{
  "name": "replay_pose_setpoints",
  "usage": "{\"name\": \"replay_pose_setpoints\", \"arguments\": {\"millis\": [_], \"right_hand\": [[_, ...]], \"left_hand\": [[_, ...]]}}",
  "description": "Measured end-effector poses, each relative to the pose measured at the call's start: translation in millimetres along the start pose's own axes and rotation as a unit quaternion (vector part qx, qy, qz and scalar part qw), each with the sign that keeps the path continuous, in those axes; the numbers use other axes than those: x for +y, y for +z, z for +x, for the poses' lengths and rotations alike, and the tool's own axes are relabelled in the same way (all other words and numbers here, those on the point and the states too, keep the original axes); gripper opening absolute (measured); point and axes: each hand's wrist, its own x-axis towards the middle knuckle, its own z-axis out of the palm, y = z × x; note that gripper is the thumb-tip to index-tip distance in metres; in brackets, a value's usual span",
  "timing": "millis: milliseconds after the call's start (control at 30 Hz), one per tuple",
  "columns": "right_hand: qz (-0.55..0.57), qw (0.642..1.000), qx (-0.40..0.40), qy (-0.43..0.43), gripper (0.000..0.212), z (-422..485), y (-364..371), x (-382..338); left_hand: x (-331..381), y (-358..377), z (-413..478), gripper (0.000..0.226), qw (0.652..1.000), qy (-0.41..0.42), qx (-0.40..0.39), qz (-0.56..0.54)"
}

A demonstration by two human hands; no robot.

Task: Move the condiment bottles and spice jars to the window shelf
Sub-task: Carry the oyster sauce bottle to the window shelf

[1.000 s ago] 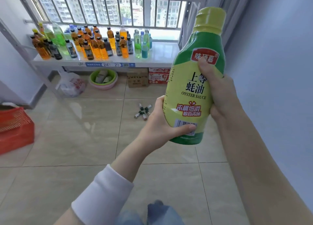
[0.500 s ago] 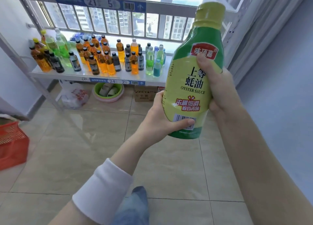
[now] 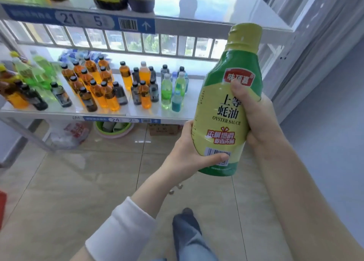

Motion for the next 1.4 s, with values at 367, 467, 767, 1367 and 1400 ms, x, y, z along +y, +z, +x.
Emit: {"name": "replay_pose_setpoints", "arguments": {"millis": [367,467,767,1367,1400], "right_hand": [[0.024,0.996,-0.083,-0.027,0.067,157.7,26.2,-55.5],[0.027,0.994,-0.094,-0.042,0.067,190.1,44.6,-64.0],[0.007,0.989,-0.084,-0.125,0.057,277.6,129.6,-116.4],[-0.008,0.973,-0.117,-0.199,0.068,406.2,181.9,-124.8],[-0.008,0.971,-0.123,-0.203,0.065,409.7,182.5,-123.7]], "left_hand": [[51.4,-30.0,149.3,0.080,0.997,0.037,0.059,0.041],[59.6,-49.5,179.7,0.076,0.996,0.045,0.068,0.038],[106.7,-140.0,280.9,0.071,0.990,0.110,0.069,0.055],[111.8,-194.5,403.9,0.086,0.989,0.084,0.109,0.060],[110.9,-195.2,406.9,0.086,0.989,0.083,0.112,0.059]]}}
